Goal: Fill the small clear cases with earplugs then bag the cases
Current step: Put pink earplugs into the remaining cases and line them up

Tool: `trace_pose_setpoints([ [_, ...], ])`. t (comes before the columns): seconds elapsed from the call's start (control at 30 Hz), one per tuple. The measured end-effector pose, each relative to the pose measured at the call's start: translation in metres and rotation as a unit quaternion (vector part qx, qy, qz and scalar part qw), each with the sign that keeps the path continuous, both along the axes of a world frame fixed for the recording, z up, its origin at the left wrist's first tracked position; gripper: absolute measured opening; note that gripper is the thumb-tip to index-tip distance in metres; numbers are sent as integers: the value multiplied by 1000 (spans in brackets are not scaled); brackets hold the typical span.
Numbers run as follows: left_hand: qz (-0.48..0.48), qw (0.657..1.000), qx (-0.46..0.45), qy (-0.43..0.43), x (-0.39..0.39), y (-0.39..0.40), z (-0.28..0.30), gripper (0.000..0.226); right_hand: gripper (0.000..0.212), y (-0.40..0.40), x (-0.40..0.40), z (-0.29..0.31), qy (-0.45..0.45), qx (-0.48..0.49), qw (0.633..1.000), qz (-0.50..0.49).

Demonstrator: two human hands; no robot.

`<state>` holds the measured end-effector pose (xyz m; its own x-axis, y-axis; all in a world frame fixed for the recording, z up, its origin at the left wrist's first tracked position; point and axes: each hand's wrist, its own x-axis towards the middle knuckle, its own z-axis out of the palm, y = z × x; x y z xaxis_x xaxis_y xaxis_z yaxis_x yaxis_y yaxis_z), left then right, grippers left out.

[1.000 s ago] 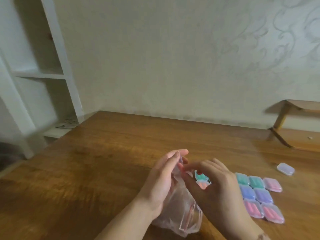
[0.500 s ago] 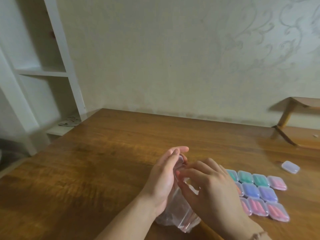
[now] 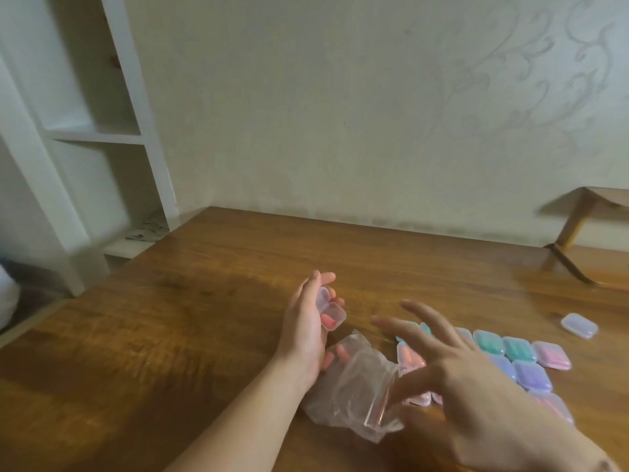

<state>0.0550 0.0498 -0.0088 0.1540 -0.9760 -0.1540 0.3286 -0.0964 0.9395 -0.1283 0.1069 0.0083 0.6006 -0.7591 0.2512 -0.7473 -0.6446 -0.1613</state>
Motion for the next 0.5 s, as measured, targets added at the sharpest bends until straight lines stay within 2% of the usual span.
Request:
trace_pose_setpoints([
  [0.07,7,1000,14,17,1,-1,-2,33,22,-2,14,-15,34,-38,998,-25],
  [0.17,3,999,36,22,-1,0,-4,34,32,-11,36,-31,25,-117,989,-83],
  [0.27,4,999,43,26,-1,0,-6,34,30,-15,47,-30,29,-157,981,-108],
  [0.37,13,999,39,34,-2,-2,-7,34,17,-17,53,-27,43,-165,978,-124],
  [0.43,17,999,30,36,-2,-2,-8,35,25,-19,55,-29,35,-170,975,-138],
  [0.5,12,999,28,27,-3,-2,-9,37,21,-18,57,-32,37,-181,971,-149],
])
